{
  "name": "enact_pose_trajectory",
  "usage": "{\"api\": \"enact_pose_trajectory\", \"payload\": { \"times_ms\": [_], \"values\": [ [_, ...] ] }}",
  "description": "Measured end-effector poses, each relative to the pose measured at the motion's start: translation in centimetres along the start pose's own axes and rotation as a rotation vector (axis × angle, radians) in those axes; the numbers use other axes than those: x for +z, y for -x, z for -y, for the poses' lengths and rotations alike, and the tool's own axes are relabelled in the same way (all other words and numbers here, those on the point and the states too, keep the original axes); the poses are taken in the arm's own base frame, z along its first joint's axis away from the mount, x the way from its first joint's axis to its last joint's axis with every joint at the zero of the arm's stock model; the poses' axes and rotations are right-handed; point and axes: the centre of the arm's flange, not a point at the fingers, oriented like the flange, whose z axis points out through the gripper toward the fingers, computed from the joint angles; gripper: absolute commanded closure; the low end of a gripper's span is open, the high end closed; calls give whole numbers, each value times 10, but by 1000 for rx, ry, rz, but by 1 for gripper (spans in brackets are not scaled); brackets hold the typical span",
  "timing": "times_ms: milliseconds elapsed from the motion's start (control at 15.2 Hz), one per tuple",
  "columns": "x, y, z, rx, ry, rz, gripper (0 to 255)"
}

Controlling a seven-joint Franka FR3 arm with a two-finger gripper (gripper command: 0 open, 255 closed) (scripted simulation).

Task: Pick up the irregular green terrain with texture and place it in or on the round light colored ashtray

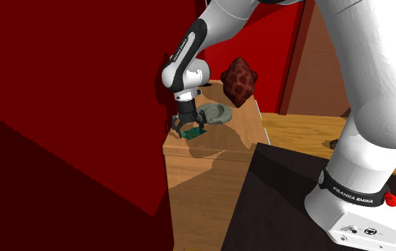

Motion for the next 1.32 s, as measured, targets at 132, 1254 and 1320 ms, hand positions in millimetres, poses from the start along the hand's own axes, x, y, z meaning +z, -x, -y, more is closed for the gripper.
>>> {"api": "enact_pose_trajectory", "payload": {
  "times_ms": [132,1254,1320],
  "values": [
    [0,0,0,0,0,0,255],
    [-40,10,-3,0,0,0,255],
    [-46,11,-4,0,0,0,255]
  ]
}}
